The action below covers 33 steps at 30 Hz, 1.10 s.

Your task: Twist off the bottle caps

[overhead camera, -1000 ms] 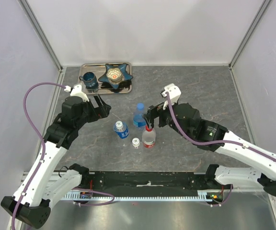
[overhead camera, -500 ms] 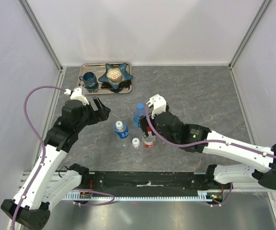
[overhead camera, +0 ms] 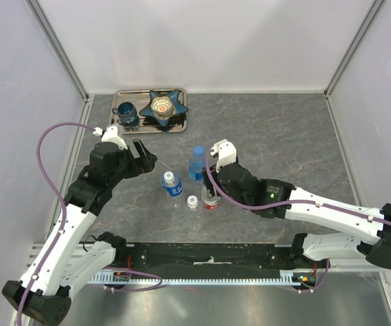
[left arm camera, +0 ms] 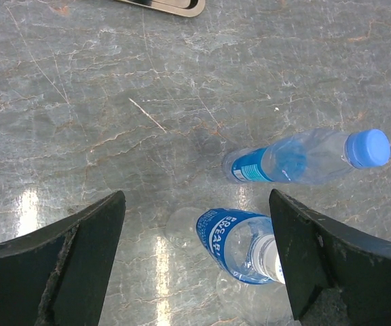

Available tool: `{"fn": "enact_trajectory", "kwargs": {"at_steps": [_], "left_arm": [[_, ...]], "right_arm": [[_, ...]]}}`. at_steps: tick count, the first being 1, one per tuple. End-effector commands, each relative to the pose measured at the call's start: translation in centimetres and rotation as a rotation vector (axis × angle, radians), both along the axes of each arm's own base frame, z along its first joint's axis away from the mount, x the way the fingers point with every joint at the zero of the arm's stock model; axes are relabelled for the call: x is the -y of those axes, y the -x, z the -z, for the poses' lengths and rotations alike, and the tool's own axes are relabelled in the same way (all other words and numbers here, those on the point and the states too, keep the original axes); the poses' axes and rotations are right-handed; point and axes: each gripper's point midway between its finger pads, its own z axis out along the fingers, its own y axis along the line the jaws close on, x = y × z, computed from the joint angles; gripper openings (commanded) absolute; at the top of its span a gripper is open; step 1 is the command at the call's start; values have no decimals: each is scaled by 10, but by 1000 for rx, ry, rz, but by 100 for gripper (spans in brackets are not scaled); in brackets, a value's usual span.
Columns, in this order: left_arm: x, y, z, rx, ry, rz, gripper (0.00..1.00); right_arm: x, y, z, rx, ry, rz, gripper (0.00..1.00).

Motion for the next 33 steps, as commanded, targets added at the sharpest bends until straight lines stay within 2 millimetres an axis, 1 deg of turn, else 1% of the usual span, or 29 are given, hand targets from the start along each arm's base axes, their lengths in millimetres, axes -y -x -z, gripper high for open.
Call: {"fn": "enact_trajectory", "kwargs": {"at_steps": [1,3,5,6,9,11,14,15,17,18,19,20,21,22,23,24,25,26,27,28,29,30,31,32,33], "left_arm": [[2,-4,-3,30,-5,19,93],[2,-4,-2,28,-4,18,93],[2,-4,-1,26,-3,15,93],[3,-4,-1,25,-4,17,93],[3,-4,-1,24,-2,18,93],[3,-4,-3,27,-1,18,93],[3,-5,-6,35,-1,16,93],[3,-6,-8,42,-2,14,92],[0,-9,-18,69,-17,7,92],[-1,-11,-32,100,-15,0,92],[-6,-14,-41,124,-24,-22,92],[-8,-17,-49,148,-34,-32,92],[-9,-21,-63,193,-26,-47,91],[-11,-24,-82,250,-16,-61,89],[-9,-26,-93,296,-14,-46,89],[-5,-31,-122,398,23,-34,89],[3,-30,-138,442,54,7,89],[11,-32,-151,478,79,41,89],[18,-30,-181,538,115,72,91],[34,-26,-203,587,160,163,92],[49,-35,-208,578,180,221,93],[58,-28,-241,637,210,287,94],[79,-16,-254,643,264,426,94],[94,-27,-252,606,289,492,94],[103,-17,-274,641,329,576,94]], "right_arm": [[1,2,3,-12,-24,13,71],[3,3,6,-17,-19,15,68],[3,4,6,-19,-24,16,62],[4,4,5,-17,-26,15,57],[5,5,3,-13,-33,15,49],[9,3,-3,1,-45,29,45],[16,1,-15,28,-66,54,35],[19,0,-23,42,-68,64,30],[33,-4,-43,87,-77,112,24],[39,-6,-63,120,-99,127,20],[47,-6,-81,150,-131,142,18],[53,-7,-93,174,-144,159,14],[60,-10,-116,211,-178,189,4],[65,-11,-130,230,-202,204,0],[67,-13,-153,252,-249,215,0],[64,-15,-161,255,-261,211,0],[61,-16,-170,257,-286,197,0],[61,-21,-189,271,-341,195,0],[54,-23,-195,265,-372,162,0],[42,-19,-202,242,-434,93,0],[43,-28,-213,252,-498,90,0],[34,-27,-218,228,-539,25,0],[32,-28,-224,201,-596,7,0],[41,-42,-232,212,-629,30,0],[42,-46,-236,205,-655,24,0]]}}
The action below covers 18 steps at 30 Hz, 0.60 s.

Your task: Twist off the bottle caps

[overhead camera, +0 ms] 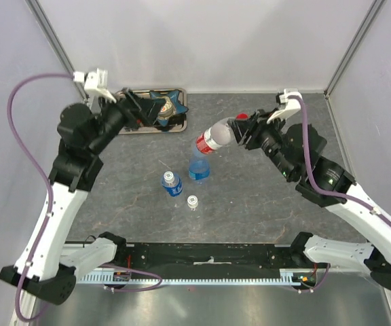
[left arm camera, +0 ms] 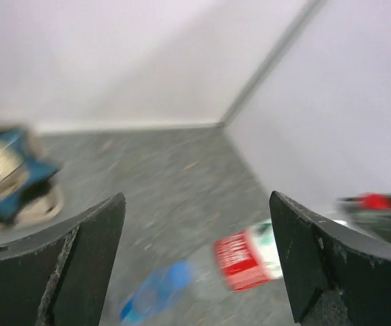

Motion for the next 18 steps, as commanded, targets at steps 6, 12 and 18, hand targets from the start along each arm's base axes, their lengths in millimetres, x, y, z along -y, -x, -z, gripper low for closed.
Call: {"fn": "enact_trajectory", "kwargs": {"at_steps": [6,12,18], "left_arm": [[100,78,-81,178,141,982,100],[99,88,-50,142,108,1010,100],[96,83,-33,158,21,893,100]], "right_arm": [[-19,-11,-51,-9,-315,-335,0],[-28,2,-74,31,-433,-590,0],[-40,5,-86,56,-422,-689,0]]}}
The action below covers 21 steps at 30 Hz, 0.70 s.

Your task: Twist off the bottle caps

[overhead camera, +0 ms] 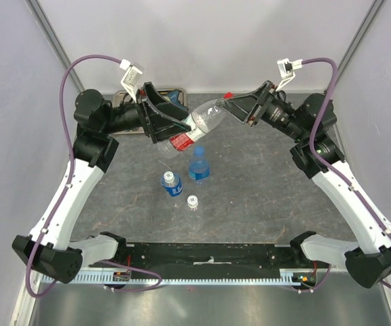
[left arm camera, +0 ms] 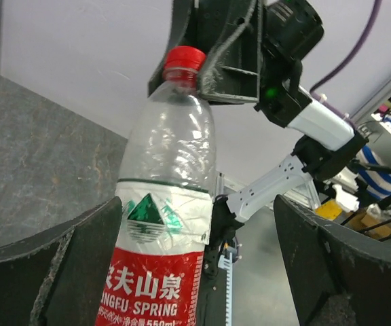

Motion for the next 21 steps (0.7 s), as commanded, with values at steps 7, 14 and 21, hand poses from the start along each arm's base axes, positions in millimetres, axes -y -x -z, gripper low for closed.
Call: {"fn": "enact_trajectory", "kwargs": {"at_steps": [7,14,21], "left_arm": [[7,12,13,66,-88,26,99],[24,11,36,33,-164,55,98],[29,12,43,39,-179,60,92]], "right_arm": [[-11,23,-31,130,30,-139,0],[-17,25,-33,152,41,-171,0],[-24,26,-29,151,44,-190,0]]}}
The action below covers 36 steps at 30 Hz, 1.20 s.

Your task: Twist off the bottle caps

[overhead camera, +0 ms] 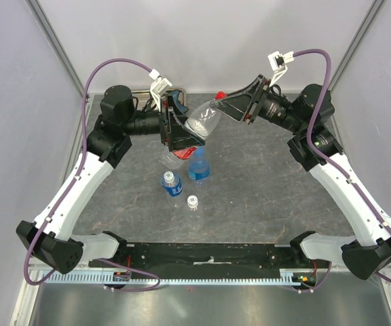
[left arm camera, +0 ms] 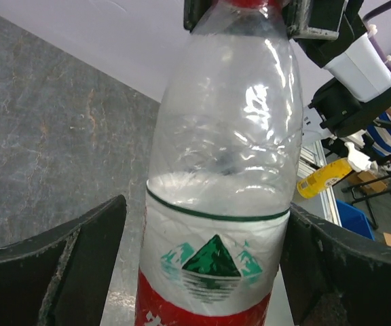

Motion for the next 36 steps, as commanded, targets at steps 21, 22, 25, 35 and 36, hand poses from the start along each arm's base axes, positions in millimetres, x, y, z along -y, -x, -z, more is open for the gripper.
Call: {"fn": "enact_trajectory", "kwargs": {"at_steps": [21,22,25,35,36], "left_arm": [[-10,-15,1,198,-61,-214,38],[-9,-16,1,212,-69,-237,38],[-9,-26,2,265,-113,-351,38],[-13,-44,13,391,-239,-608,33],[-13,-45,13,398,-236,-617,33]], "right_arm": [[24,-11,-15,27,55,251,95],[26,-14,-17,20,56,277,95],[30,-22,-24,-2,53,342,93],[19,-43,-18,-114,48,404,73],[18,-44,-14,-126,61,407,70]]}}
